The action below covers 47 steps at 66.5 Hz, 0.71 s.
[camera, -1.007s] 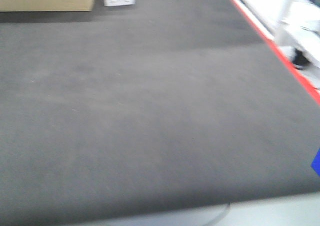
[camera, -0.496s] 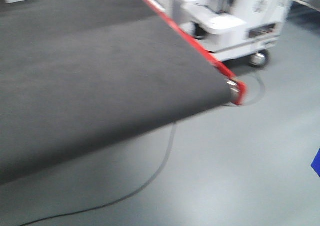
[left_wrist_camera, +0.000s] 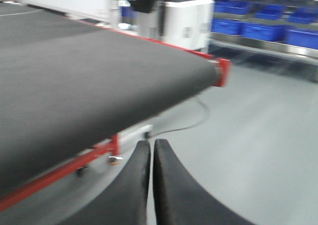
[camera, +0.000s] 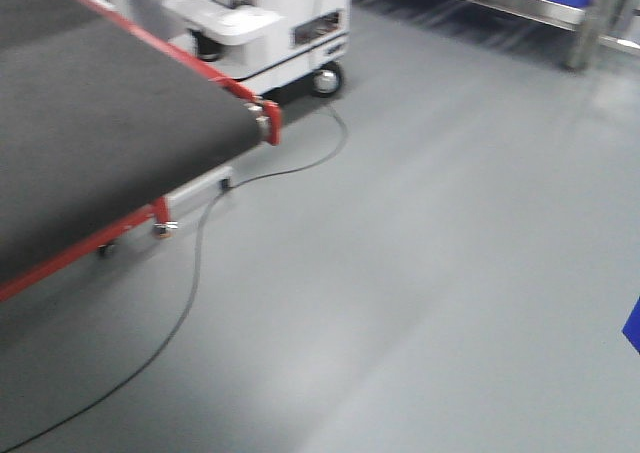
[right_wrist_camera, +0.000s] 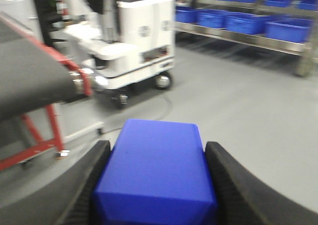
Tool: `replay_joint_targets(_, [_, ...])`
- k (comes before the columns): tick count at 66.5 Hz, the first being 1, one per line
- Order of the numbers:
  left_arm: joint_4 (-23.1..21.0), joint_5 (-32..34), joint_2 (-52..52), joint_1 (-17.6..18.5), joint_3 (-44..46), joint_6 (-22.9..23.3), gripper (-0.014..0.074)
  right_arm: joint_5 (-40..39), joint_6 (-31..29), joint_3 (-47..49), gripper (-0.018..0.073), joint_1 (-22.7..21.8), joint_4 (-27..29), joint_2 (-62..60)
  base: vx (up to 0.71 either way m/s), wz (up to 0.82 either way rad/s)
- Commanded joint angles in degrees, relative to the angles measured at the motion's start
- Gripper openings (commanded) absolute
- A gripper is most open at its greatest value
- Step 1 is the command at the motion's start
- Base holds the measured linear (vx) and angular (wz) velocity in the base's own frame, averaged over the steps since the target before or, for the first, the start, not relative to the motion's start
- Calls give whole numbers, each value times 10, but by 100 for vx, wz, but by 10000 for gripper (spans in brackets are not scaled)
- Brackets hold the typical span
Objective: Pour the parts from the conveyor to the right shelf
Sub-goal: 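Turn the base away from the conveyor holding the block in the right gripper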
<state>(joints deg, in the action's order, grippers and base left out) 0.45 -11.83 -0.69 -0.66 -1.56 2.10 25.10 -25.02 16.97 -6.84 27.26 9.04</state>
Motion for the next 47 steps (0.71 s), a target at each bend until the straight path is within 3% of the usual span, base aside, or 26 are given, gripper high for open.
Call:
replay_joint_targets(1, [-5,45,-6,4,11,5,-6,-43,1,13,-5,-1,7,6,-29,-75])
replay_joint_targets(47, [-5,45,-6,4,11,5,-6,-42,1,13,-5,-1,7,6,-25,-82])
